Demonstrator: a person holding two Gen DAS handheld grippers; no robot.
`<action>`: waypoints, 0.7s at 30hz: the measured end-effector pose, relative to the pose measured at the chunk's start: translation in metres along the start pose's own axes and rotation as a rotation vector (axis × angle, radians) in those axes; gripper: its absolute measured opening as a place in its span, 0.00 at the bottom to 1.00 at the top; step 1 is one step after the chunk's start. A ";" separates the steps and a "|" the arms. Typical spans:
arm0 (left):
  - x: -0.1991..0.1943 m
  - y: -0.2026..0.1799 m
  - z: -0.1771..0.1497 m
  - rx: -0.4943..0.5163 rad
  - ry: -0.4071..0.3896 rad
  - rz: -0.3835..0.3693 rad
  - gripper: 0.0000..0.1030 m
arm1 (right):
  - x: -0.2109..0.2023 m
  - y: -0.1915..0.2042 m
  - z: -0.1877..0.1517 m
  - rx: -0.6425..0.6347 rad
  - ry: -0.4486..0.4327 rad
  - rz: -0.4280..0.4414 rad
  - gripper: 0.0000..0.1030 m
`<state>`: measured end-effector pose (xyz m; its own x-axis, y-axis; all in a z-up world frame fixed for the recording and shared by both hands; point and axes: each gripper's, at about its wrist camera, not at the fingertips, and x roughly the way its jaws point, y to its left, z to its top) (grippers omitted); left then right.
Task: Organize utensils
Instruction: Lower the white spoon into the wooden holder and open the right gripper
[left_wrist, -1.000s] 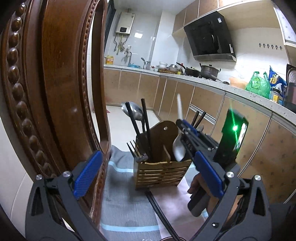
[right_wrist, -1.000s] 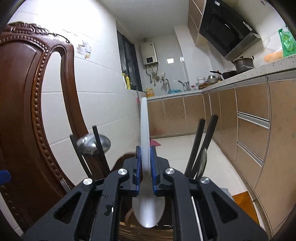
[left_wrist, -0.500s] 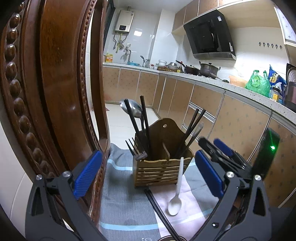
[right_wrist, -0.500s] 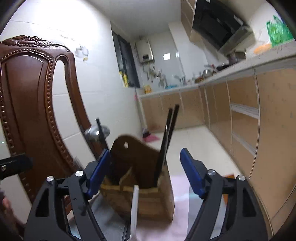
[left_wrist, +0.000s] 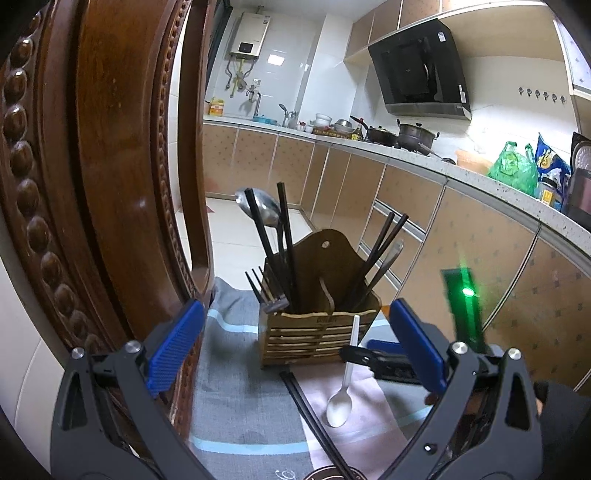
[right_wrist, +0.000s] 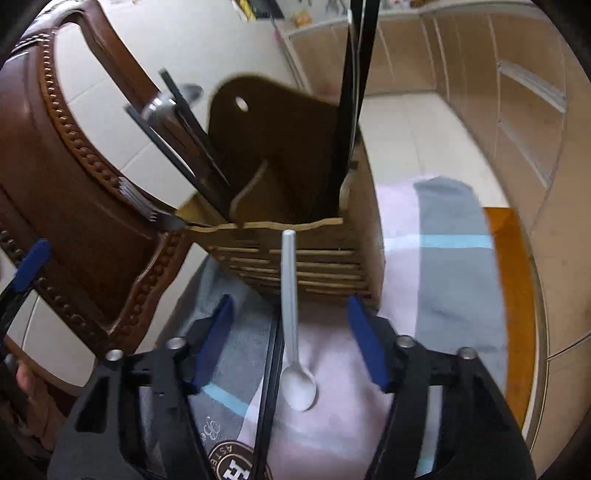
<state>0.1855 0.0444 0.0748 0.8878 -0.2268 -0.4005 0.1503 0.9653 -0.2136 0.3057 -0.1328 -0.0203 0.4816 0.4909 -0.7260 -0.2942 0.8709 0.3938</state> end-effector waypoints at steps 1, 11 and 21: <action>0.000 0.000 0.000 0.003 0.001 0.000 0.96 | 0.007 -0.003 0.003 0.008 0.020 0.026 0.38; -0.002 0.001 0.000 -0.008 0.007 -0.013 0.96 | -0.036 0.023 0.003 -0.061 -0.101 0.034 0.08; -0.004 0.001 0.000 -0.021 0.007 -0.017 0.96 | -0.104 0.078 0.055 -0.166 -0.553 -0.121 0.08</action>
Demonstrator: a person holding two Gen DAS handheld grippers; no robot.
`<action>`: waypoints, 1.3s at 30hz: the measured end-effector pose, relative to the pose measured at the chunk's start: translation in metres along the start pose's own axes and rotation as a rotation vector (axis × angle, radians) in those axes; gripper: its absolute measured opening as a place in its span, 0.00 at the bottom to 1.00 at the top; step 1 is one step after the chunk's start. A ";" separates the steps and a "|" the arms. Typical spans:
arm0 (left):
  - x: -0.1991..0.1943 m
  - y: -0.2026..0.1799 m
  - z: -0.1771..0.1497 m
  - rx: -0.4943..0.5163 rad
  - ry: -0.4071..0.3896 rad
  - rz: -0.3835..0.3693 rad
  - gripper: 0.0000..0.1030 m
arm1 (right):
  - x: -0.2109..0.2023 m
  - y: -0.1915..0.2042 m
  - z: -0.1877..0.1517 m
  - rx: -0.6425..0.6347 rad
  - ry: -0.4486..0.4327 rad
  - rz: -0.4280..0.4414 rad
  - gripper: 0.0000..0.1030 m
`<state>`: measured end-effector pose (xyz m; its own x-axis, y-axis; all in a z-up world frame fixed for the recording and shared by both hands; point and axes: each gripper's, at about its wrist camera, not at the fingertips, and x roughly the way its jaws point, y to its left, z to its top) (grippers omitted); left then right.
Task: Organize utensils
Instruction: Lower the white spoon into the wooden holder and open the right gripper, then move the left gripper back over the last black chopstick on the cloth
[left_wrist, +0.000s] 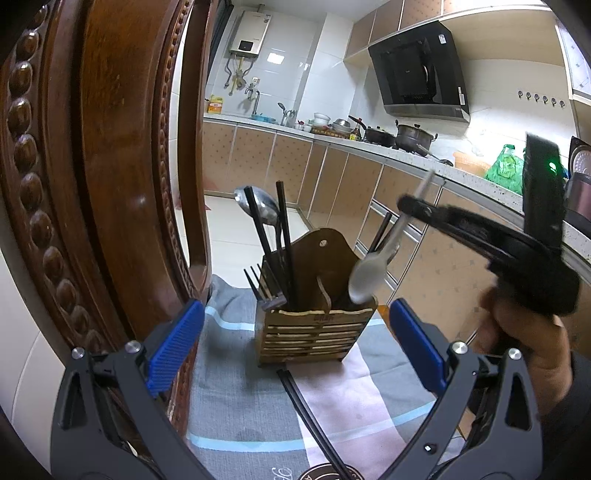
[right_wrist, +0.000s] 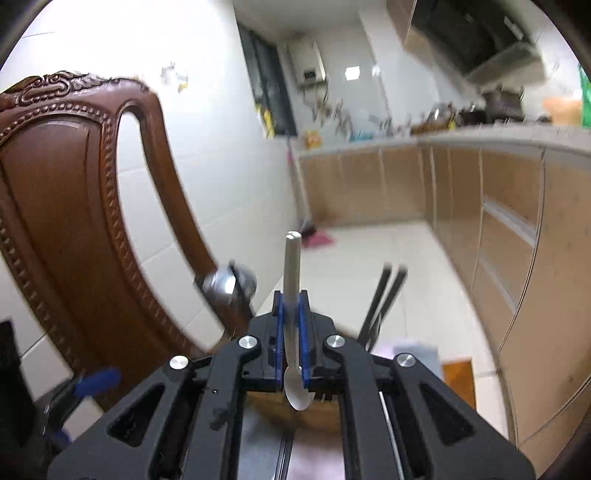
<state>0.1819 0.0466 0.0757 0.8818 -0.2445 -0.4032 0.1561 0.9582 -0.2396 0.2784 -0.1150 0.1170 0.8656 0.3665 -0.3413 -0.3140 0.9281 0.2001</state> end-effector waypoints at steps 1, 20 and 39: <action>0.000 0.000 0.000 -0.004 0.001 -0.004 0.96 | 0.006 0.002 -0.001 -0.017 -0.018 -0.023 0.08; -0.015 0.001 -0.016 -0.073 0.097 0.048 0.96 | -0.131 -0.042 -0.083 0.090 0.014 -0.127 0.84; -0.043 -0.059 -0.112 0.127 0.229 0.131 0.96 | -0.168 -0.039 -0.164 0.045 0.196 -0.184 0.84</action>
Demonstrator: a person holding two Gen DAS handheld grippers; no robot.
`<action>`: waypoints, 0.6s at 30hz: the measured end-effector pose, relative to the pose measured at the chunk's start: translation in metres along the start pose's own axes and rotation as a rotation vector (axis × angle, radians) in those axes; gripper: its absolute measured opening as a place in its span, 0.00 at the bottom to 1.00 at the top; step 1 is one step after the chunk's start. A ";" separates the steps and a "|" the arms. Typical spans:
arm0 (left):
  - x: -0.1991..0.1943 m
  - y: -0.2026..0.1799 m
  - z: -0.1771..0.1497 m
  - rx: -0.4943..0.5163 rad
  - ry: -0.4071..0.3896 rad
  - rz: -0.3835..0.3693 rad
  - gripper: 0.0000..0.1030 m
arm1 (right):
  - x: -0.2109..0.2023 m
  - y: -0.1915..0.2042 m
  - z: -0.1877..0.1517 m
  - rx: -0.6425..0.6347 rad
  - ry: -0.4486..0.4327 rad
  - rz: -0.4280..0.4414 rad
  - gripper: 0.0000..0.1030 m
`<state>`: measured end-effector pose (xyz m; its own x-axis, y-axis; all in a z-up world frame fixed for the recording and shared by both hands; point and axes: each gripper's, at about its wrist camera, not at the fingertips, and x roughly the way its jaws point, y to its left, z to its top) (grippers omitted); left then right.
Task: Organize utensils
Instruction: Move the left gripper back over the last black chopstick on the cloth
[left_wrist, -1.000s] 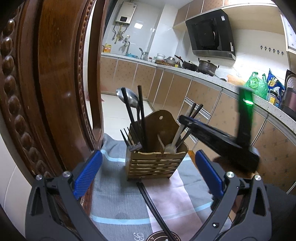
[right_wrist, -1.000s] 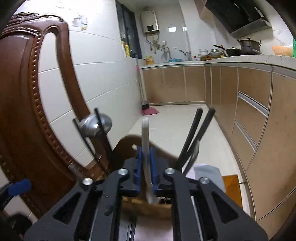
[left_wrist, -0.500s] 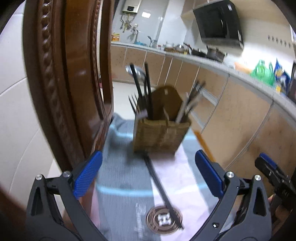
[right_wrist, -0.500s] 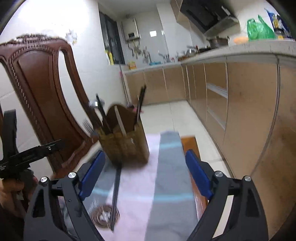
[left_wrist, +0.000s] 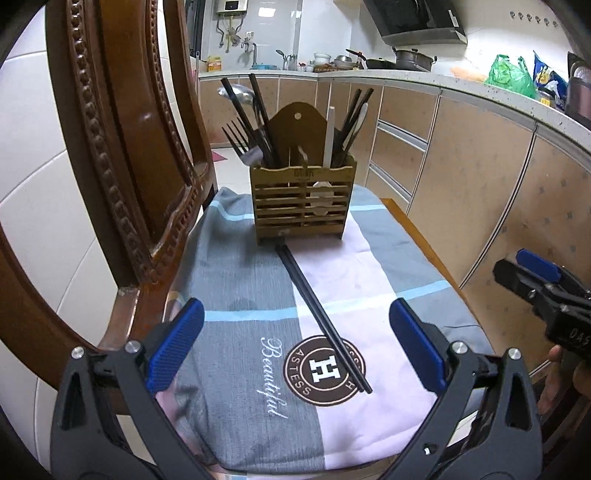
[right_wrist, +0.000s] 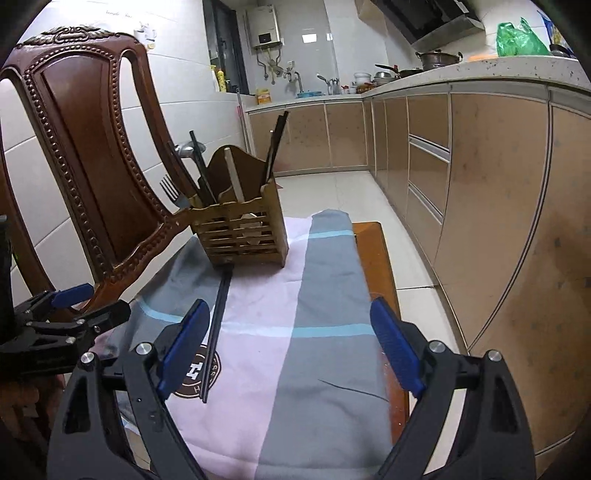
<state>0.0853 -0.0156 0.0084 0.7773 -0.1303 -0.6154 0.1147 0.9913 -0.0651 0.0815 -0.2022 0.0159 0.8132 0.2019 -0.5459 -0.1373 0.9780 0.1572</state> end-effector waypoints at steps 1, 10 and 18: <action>0.001 0.000 0.001 0.001 0.000 -0.004 0.96 | -0.001 -0.002 0.001 0.005 -0.002 0.002 0.84; 0.014 0.001 0.003 -0.025 0.018 0.008 0.96 | 0.003 -0.008 -0.001 0.016 0.006 -0.002 0.84; 0.100 0.017 0.032 -0.123 0.156 0.086 0.81 | 0.013 -0.008 0.005 0.053 0.035 0.066 0.84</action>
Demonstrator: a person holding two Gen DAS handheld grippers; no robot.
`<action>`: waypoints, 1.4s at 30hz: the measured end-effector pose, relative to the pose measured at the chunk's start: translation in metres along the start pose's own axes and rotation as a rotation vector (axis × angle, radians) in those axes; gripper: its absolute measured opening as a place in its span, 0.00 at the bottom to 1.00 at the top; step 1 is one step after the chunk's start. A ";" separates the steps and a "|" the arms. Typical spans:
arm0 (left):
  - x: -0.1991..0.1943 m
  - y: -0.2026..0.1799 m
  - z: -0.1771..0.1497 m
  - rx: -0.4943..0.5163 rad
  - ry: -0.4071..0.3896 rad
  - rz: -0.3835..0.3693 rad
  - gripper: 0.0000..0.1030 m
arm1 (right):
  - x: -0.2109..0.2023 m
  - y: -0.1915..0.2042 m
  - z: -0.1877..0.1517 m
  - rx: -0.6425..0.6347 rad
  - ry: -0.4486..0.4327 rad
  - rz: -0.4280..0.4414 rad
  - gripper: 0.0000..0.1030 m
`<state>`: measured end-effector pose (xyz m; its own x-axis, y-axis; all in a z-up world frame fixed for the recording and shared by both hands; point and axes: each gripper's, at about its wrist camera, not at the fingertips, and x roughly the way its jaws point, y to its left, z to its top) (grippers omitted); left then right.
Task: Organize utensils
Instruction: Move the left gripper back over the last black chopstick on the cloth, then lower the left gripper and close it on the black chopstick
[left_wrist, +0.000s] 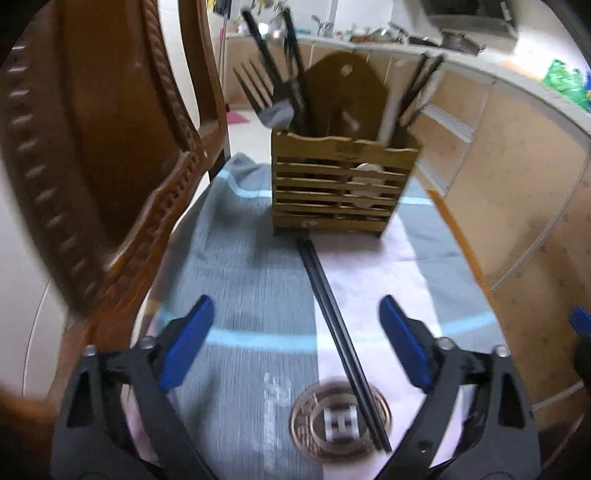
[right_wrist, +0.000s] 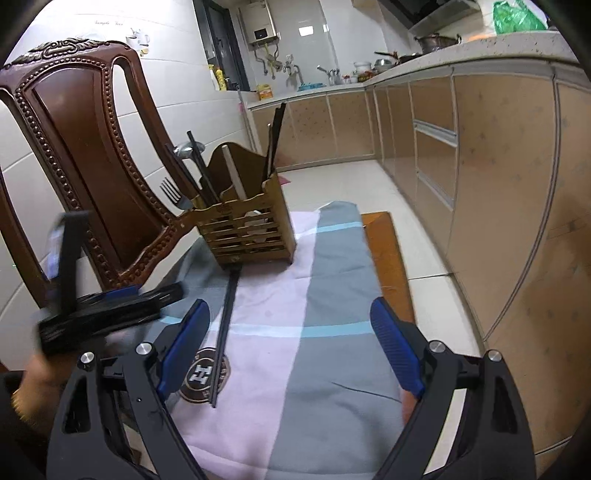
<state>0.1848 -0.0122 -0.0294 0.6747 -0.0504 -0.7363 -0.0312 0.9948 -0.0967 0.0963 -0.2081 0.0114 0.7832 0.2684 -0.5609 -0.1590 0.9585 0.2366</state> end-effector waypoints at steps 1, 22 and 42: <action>0.016 0.001 0.007 -0.013 0.025 0.022 0.80 | 0.001 0.000 0.001 0.003 0.005 0.010 0.84; 0.105 0.009 0.027 -0.104 0.202 0.121 0.69 | 0.009 -0.017 -0.003 0.039 0.074 0.054 0.84; 0.096 -0.024 0.039 -0.071 0.198 0.068 0.67 | 0.011 -0.014 -0.004 0.036 0.091 0.065 0.84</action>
<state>0.2791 -0.0370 -0.0717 0.5115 -0.0065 -0.8593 -0.1282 0.9882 -0.0837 0.1051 -0.2184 -0.0016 0.7139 0.3389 -0.6128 -0.1847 0.9352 0.3021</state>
